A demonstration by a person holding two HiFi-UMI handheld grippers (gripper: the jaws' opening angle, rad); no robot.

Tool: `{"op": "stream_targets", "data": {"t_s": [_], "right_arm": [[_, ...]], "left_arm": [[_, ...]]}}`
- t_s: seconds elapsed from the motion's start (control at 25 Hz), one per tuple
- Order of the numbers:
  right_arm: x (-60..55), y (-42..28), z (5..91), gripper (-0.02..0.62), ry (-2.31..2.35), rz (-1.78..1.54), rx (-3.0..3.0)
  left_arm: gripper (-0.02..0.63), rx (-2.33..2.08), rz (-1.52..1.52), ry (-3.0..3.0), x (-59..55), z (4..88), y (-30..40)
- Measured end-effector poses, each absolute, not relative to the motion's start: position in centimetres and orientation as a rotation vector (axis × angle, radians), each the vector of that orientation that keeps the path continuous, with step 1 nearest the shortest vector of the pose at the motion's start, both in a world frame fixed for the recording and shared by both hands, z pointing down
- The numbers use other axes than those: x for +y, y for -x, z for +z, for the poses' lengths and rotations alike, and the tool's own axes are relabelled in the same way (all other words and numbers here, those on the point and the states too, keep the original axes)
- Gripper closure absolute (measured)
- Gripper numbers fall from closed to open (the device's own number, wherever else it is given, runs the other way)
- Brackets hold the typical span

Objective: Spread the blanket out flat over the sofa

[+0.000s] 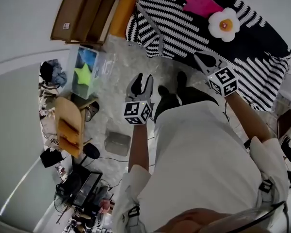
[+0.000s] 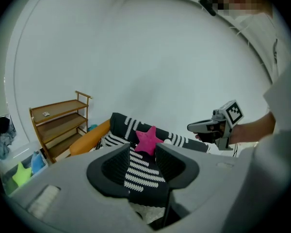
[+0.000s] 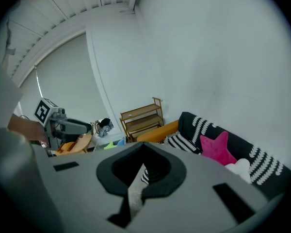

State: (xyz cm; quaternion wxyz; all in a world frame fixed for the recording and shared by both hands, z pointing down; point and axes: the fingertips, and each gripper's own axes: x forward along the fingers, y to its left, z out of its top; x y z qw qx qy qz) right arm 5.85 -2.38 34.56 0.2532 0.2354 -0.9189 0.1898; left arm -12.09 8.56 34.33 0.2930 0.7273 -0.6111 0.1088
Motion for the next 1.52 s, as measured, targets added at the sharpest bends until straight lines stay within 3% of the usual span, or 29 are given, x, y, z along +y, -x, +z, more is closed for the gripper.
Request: {"op": "stream_targets", "data": {"t_s": [0.56, 0.92, 1.52], "right_arm": [[-4.4, -3.4, 41.7, 0.598, -0.672, 0.561, -2.398], [-3.8, -0.2, 50.2, 0.598, -0.670, 0.616, -2.326], [-3.3, -1.9, 65.1, 0.598, -0.799, 0.767, -2.233]], "left_arm": [[0.434, -1.514, 0.388, -1.921, 1.9, 46.0, 13.7], [0.434, -1.408, 0.450, -1.908, -1.4, 57.3, 14.3], [0.434, -1.245, 0.585, -1.942, -3.6, 75.4, 11.3]]}}
